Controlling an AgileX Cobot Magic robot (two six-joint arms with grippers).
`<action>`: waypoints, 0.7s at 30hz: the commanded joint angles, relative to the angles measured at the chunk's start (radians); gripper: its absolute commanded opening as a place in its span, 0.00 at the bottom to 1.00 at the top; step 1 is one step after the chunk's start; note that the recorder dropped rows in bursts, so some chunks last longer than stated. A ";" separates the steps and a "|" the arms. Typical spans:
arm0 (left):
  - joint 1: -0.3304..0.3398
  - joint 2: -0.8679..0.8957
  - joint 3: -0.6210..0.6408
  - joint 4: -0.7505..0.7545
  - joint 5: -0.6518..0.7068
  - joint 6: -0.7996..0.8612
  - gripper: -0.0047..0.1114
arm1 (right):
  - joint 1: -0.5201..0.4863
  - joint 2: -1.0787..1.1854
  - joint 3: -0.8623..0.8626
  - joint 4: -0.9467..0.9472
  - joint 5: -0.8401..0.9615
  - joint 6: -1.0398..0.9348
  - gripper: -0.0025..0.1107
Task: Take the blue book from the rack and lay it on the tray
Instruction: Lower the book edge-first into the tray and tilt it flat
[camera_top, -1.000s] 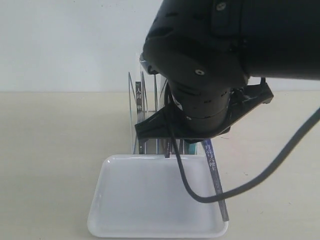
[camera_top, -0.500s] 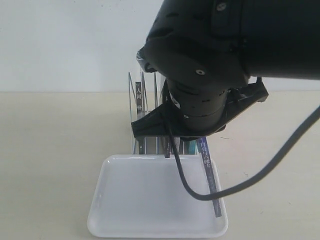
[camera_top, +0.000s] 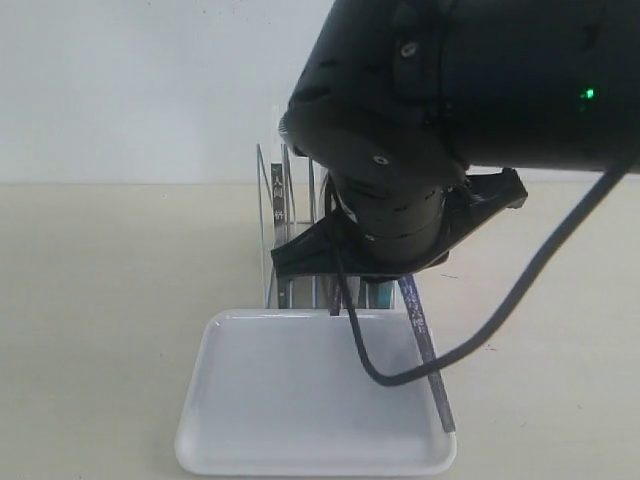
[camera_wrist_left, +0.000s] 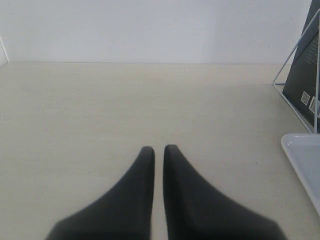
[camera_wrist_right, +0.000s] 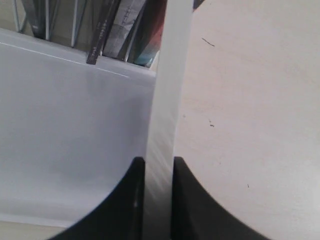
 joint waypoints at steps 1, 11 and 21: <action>-0.008 -0.002 0.004 0.003 -0.004 0.002 0.09 | -0.004 0.036 -0.004 -0.012 -0.041 -0.002 0.02; -0.008 -0.002 0.004 0.003 -0.004 0.002 0.09 | -0.004 0.073 -0.007 0.004 -0.046 -0.016 0.02; -0.008 -0.002 0.004 0.003 -0.004 0.002 0.09 | -0.004 0.073 -0.007 0.118 -0.027 -0.084 0.33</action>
